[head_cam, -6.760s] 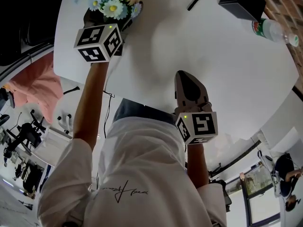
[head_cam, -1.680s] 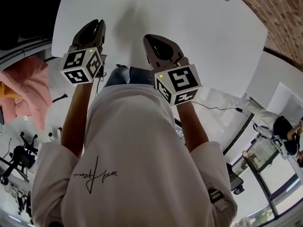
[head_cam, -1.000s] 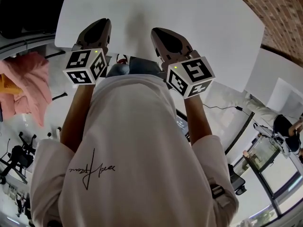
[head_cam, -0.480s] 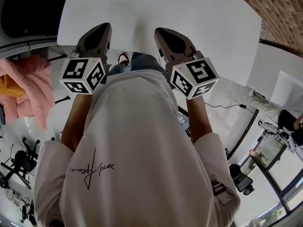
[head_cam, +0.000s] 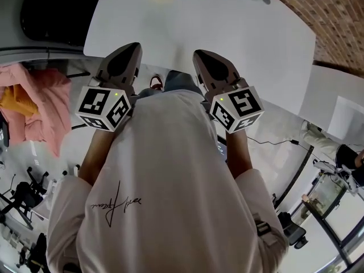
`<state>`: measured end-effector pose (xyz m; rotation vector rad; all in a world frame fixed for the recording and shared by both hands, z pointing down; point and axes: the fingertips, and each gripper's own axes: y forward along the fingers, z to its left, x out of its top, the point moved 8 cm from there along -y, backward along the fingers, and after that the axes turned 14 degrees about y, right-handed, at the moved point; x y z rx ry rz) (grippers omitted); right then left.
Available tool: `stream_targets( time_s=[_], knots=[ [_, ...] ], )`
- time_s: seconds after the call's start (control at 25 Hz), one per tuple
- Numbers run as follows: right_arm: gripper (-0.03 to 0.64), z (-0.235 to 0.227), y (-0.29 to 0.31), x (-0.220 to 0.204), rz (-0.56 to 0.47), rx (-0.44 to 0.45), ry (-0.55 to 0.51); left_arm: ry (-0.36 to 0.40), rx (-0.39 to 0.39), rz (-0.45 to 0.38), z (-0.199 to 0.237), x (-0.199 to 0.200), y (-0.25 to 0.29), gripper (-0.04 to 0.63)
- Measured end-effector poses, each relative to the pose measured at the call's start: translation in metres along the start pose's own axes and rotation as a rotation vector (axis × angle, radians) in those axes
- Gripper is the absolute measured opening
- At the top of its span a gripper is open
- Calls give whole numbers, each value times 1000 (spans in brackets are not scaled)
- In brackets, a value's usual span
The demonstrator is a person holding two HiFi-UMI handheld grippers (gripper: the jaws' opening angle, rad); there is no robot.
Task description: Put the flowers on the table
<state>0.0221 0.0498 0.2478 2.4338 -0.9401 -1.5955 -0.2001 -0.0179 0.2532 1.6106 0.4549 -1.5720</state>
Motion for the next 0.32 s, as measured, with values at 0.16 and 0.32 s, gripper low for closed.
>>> stream_targets(
  time_s=[0.16,0.32],
  knots=[
    [23,10,5,2,-1,14,-25,-3,-1,-5,6,-2,-16,5],
    [23,20,14,-4,-9,38,-38,32,7,12,14,-8,-29,5]
  ],
)
